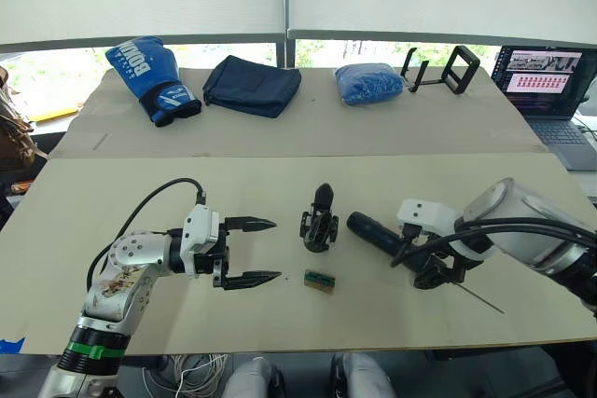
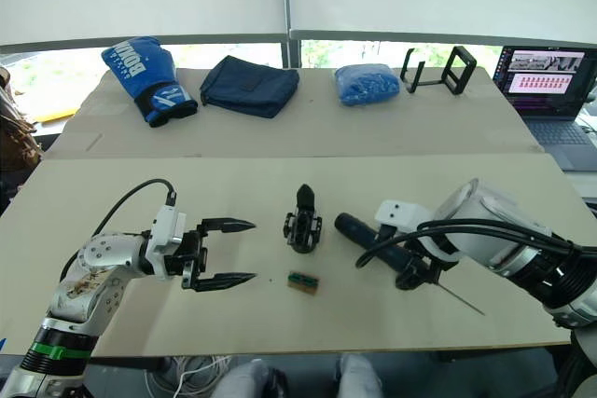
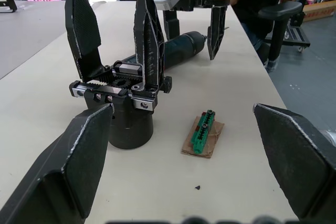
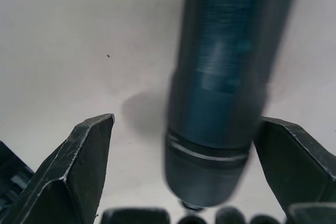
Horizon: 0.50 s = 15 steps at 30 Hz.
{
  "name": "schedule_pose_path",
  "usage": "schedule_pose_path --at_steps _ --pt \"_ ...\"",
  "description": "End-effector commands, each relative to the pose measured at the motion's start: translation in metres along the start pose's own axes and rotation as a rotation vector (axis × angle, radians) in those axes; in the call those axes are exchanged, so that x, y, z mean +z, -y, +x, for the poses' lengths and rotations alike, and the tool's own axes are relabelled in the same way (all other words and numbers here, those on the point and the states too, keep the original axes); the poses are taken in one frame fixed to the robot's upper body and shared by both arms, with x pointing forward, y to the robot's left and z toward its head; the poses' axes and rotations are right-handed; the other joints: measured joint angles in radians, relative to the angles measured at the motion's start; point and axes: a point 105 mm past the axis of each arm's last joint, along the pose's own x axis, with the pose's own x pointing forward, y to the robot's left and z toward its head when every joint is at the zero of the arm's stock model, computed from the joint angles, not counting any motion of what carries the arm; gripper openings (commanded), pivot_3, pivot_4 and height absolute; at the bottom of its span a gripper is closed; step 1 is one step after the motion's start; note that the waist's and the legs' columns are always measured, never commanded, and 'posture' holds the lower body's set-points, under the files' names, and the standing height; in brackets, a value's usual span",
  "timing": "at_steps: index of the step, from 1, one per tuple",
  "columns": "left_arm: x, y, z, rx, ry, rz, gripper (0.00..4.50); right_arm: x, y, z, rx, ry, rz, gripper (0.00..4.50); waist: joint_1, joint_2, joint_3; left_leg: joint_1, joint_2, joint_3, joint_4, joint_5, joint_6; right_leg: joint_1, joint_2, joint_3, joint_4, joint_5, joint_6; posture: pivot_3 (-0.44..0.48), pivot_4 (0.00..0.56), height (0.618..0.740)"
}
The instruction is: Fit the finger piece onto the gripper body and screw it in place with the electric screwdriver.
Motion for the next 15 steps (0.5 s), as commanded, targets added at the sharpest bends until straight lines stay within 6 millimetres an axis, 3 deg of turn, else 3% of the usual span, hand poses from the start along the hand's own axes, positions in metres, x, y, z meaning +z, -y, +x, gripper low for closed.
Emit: schedule_pose_path --at_steps 1,12,15 --pt "0.003 0.001 0.0 -0.001 0.012 0.025 4.5 0.001 0.006 -0.002 -0.037 -0.003 0.019 4.45 0.0 0.0 0.0 0.0 0.0 0.0 0.0 0.0 0.0 0.0 0.0 0.0 0.0 0.0 0.0 0.0 0.15 0.74" --pt "0.003 0.002 0.004 -0.015 0.016 0.021 4.5 0.005 0.017 0.007 -0.093 -0.049 -0.036 4.45 -0.003 -0.004 -0.002 0.002 0.0 0.001 0.001 0.0 0.0 0.002 0.0 0.0 0.0 0.0 0.0 0.0 0.15 0.74" --pt "0.003 0.002 0.005 -0.015 0.017 0.019 4.5 0.001 0.021 0.006 -0.117 -0.119 -0.126 4.45 -0.004 -0.004 -0.002 0.002 0.0 0.001 0.002 0.0 0.0 0.002 0.0 0.001 0.001 0.0 0.0 0.0 0.15 0.74"
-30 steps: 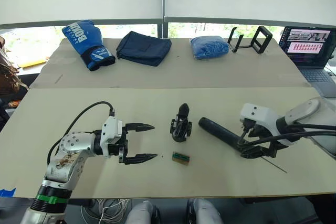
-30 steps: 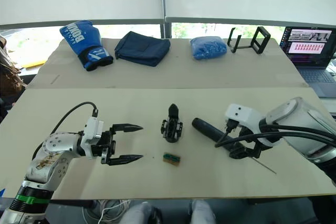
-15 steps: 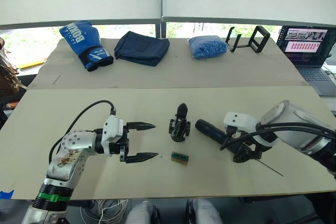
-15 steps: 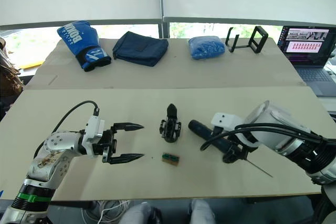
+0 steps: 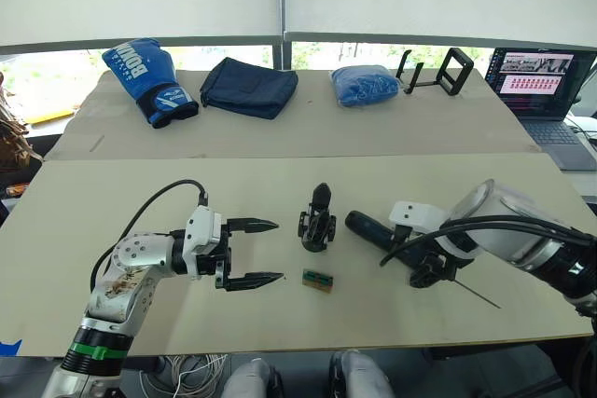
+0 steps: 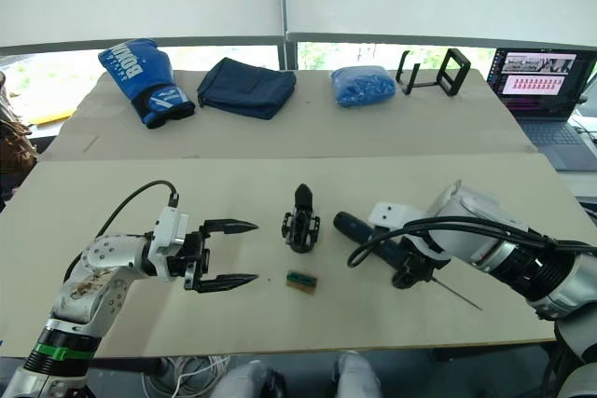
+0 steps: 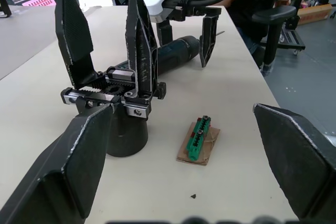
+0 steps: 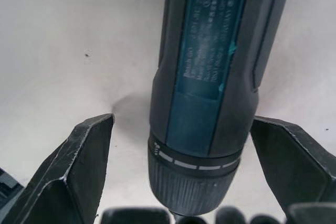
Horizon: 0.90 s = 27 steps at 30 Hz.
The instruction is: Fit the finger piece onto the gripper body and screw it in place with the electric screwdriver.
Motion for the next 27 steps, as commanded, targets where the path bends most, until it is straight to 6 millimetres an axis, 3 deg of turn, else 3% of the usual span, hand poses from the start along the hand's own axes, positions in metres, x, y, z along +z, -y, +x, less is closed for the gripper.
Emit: schedule_pose_path --at_steps 1,10,18,19,25,27 --pt "0.004 0.0 0.001 -0.006 0.007 0.027 4.5 -0.005 0.008 -0.002 -0.037 -0.052 -0.053 4.45 0.0 0.0 0.0 0.0 0.0 0.0 0.0 0.0 0.0 0.0 0.0 0.0 0.0 0.0 0.0 0.0 0.15 0.74" --pt "0.005 0.001 0.003 -0.005 0.01 0.024 4.5 0.004 0.0 0.0 0.057 -0.028 0.024 4.45 0.001 0.0 0.0 0.0 0.0 0.0 0.001 0.0 0.0 0.0 0.0 0.0 0.0 0.001 -0.001 0.0 0.15 0.74" --pt "0.005 0.0 0.002 -0.003 0.006 0.025 4.5 0.001 0.003 0.004 0.035 -0.036 0.031 4.45 0.001 0.0 0.0 0.0 0.0 0.0 0.001 0.0 0.0 0.0 0.0 0.0 0.0 0.001 -0.001 0.0 0.15 0.74" --pt "0.005 0.0 0.002 -0.003 0.005 0.026 4.5 0.001 0.003 0.003 0.034 -0.034 0.032 3.95 0.001 0.0 0.0 0.0 0.0 0.0 0.001 0.0 0.0 0.0 0.0 0.0 0.0 0.001 -0.001 0.0 0.15 0.74" --pt "0.005 -0.001 0.001 -0.007 0.001 0.027 4.5 0.004 0.007 -0.004 0.02 0.005 0.04 1.98 0.001 0.0 0.0 -0.001 0.0 0.0 0.001 0.0 0.0 0.0 0.0 -0.001 0.0 0.001 -0.001 0.0 0.15 0.74" --pt "0.005 -0.001 0.001 -0.007 -0.001 0.028 4.5 0.0 0.009 -0.009 0.013 0.014 0.051 1.91 0.001 0.0 0.0 -0.001 0.0 0.0 0.001 0.0 0.0 0.0 0.0 -0.001 0.0 0.001 -0.001 0.0 0.15 0.74"
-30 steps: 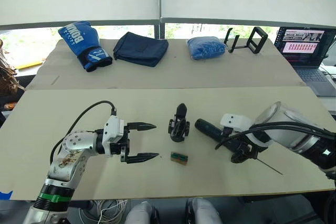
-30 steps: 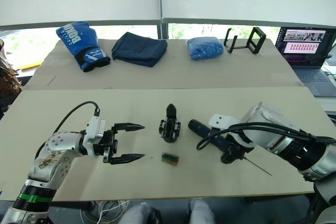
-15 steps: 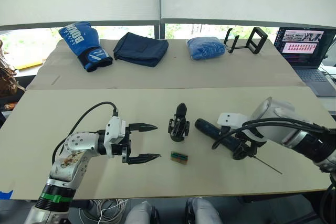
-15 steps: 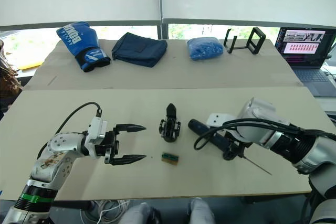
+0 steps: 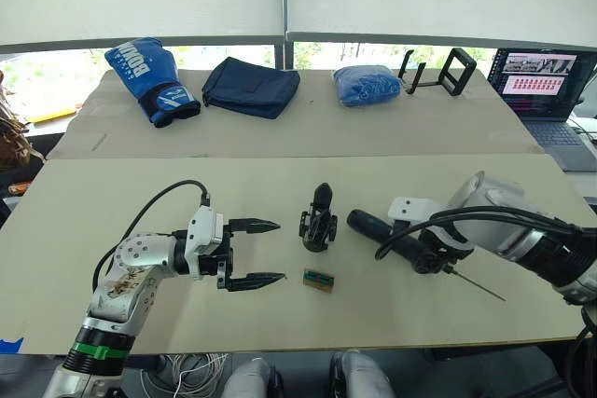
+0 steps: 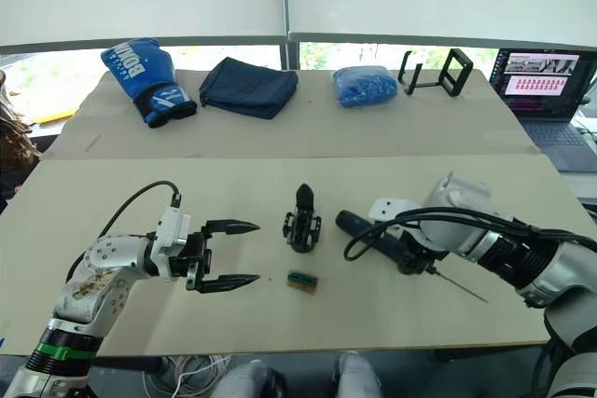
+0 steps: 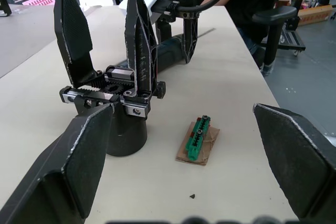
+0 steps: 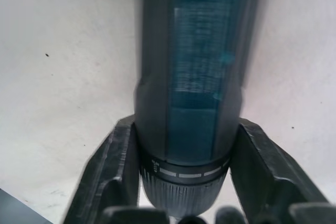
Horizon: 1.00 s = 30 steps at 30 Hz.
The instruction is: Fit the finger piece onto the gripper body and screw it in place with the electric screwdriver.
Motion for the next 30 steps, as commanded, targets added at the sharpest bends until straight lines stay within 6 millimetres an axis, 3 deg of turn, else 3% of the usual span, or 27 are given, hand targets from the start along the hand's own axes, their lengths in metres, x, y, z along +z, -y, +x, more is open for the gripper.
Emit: schedule_pose_path --at_steps 1,4,17,19,20,22,26,30 --pt "0.005 0.0 -0.001 -0.009 -0.002 0.028 4.5 -0.005 0.002 -0.011 -0.005 0.035 0.007 1.91 0.002 0.0 0.0 0.0 0.0 0.0 0.0 0.0 0.0 0.0 0.0 0.0 0.0 0.0 0.0 0.0 0.15 0.74" --pt "0.005 0.0 -0.002 -0.014 -0.007 0.028 4.5 -0.015 0.002 -0.022 -0.009 0.062 0.017 1.91 0.007 0.001 0.0 -0.002 0.0 0.0 0.0 0.0 0.0 -0.001 0.0 0.0 0.0 0.0 0.0 0.0 0.15 0.74" --pt "-0.004 -0.003 -0.009 -0.052 -0.061 0.022 4.5 -0.024 -0.004 -0.114 0.02 0.603 0.274 1.91 0.004 0.001 0.001 -0.003 0.0 -0.001 0.0 0.0 0.0 -0.002 0.0 0.0 0.0 0.0 0.0 0.0 0.15 0.74" --pt "-0.014 0.002 -0.008 -0.067 -0.096 0.018 4.5 -0.008 -0.008 -0.134 -0.033 0.851 0.178 1.91 0.002 0.0 0.001 -0.003 0.0 -0.001 -0.001 0.0 0.0 -0.002 0.0 0.0 -0.001 0.0 0.0 0.0 0.15 0.74" --pt "-0.019 0.003 -0.005 -0.06 -0.096 0.007 4.5 0.0 -0.017 -0.149 0.015 1.043 0.164 1.91 0.001 0.0 0.001 -0.002 0.001 -0.001 0.0 0.0 0.0 -0.002 0.001 0.0 0.0 0.0 0.0 0.0 0.15 0.74" --pt "-0.024 0.004 -0.003 -0.054 -0.095 -0.003 4.5 0.004 -0.031 -0.165 0.077 1.266 0.141 1.91 0.004 0.0 0.001 -0.002 0.001 0.0 -0.001 0.0 0.0 -0.002 0.002 0.001 0.0 0.0 0.0 0.0 0.15 0.74" --pt "-0.039 0.015 0.003 -0.079 -0.118 0.002 4.5 0.013 -0.06 -0.165 0.069 1.442 0.063 1.91 0.019 0.001 0.001 -0.002 0.0 -0.002 -0.002 0.001 -0.001 -0.001 0.003 0.0 0.001 0.0 0.0 0.0 0.15 0.74" --pt "-0.049 0.021 0.009 -0.088 -0.155 0.004 4.5 0.024 -0.073 -0.156 0.002 1.55 0.054 1.91 0.023 0.0 0.0 -0.002 -0.002 -0.001 -0.002 0.0 0.0 -0.001 0.001 0.001 0.0 0.001 0.0 0.0 0.15 0.74"
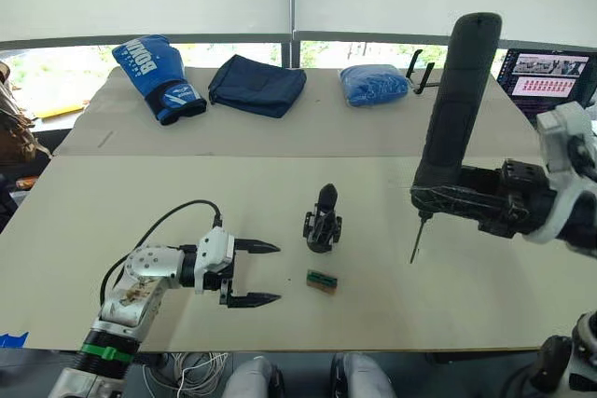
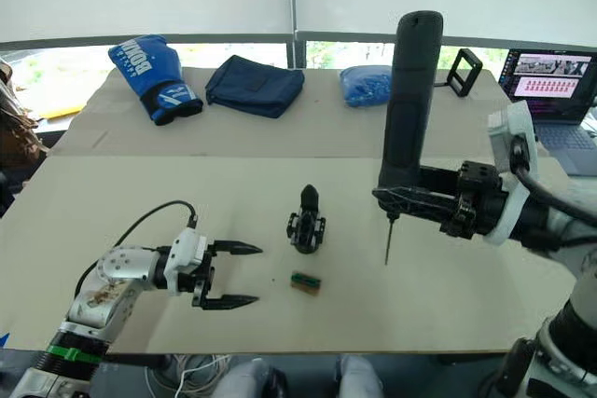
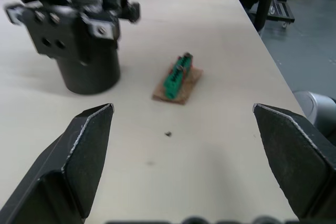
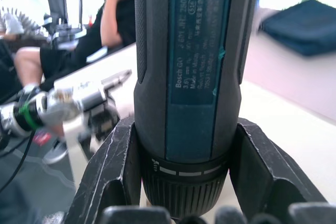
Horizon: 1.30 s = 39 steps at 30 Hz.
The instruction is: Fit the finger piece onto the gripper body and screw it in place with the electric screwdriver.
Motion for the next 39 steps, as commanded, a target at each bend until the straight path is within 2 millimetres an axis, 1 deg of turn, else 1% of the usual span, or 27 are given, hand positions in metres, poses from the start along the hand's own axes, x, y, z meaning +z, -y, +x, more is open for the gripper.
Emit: schedule_pose_path --at_steps 1,3,5,8,10,14,17,19,25,33,39 --pt "-0.001 0.002 0.007 0.0 -0.019 0.04 4.5 0.007 -0.018 0.005 0.003 0.122 -0.122 1.91 0.001 0.0 0.0 0.0 -0.001 0.0 0.0 0.0 0.0 0.0 0.0 0.0 0.0 0.0 0.0 0.0 0.15 0.74" --pt "-0.004 0.002 0.011 0.003 -0.019 0.037 4.5 0.003 -0.025 0.011 0.021 0.193 -0.115 1.91 0.0 0.0 0.0 0.0 -0.001 0.0 0.0 0.0 0.0 0.0 0.0 0.0 0.0 0.0 0.001 0.0 0.15 0.74" --pt "-0.006 0.002 0.015 0.006 -0.019 0.036 4.5 0.0 -0.026 0.015 0.01 0.244 -0.102 1.91 -0.001 0.0 0.0 0.002 0.0 0.001 -0.001 0.0 0.0 0.001 0.001 0.001 0.0 0.0 0.001 0.0 0.15 0.74" --pt "-0.011 0.0 0.026 0.006 -0.029 0.041 4.5 -0.01 -0.037 0.025 0.096 0.239 -0.249 1.91 -0.005 0.0 0.0 0.003 -0.001 0.001 -0.001 0.0 0.001 0.002 0.001 0.001 0.0 0.0 0.001 0.0 0.15 0.74" --pt "-0.014 0.0 0.033 -0.002 -0.038 0.037 4.5 -0.013 -0.042 0.03 0.155 0.254 -0.327 1.91 -0.008 0.0 0.0 0.004 -0.001 0.002 -0.001 0.0 0.001 0.002 0.002 0.001 0.0 0.0 0.001 0.0 0.15 0.74" --pt "-0.023 0.006 0.048 -0.041 -0.065 0.017 4.5 -0.013 -0.042 0.038 0.202 0.297 -0.384 1.91 -0.005 0.0 0.0 0.006 -0.001 0.002 -0.001 0.001 0.001 0.005 0.002 0.001 0.0 0.0 0.001 0.0 0.15 0.74" --pt "-0.022 0.007 0.058 -0.044 -0.046 0.003 4.5 -0.021 -0.048 0.044 0.269 0.274 -0.407 1.91 -0.001 0.001 -0.001 0.012 -0.001 0.001 -0.002 0.0 0.001 0.013 0.002 0.0 -0.002 0.0 0.001 0.0 0.15 0.74" --pt "-0.02 0.006 0.061 -0.043 -0.042 0.002 4.5 -0.025 -0.051 0.046 0.295 0.266 -0.407 1.91 0.004 0.001 -0.001 0.015 -0.001 0.001 -0.002 0.0 0.002 0.015 0.001 0.0 -0.003 -0.001 0.002 0.0 0.15 0.74" --pt "-0.014 0.004 0.071 -0.045 -0.026 -0.001 4.5 -0.035 -0.052 0.053 0.329 0.223 -0.397 1.91 0.006 0.001 -0.001 0.014 -0.001 0.0 -0.001 -0.002 0.004 0.016 -0.001 0.0 -0.003 0.0 0.002 0.0 0.15 0.74" --pt "-0.009 0.004 0.075 -0.06 -0.018 -0.003 4.5 -0.045 -0.047 0.05 0.323 0.174 -0.413 1.91 0.006 0.001 -0.001 0.014 -0.001 -0.001 -0.001 -0.002 0.005 0.015 -0.001 0.0 -0.003 0.0 0.002 0.0 0.15 0.74" --pt "-0.01 0.004 0.077 -0.059 -0.035 -0.002 4.5 -0.051 -0.045 0.048 0.317 0.154 -0.412 1.91 0.007 0.001 -0.001 0.014 -0.001 -0.001 -0.001 -0.002 0.005 0.016 -0.001 -0.001 -0.003 0.0 0.002 0.0 0.15 0.74"
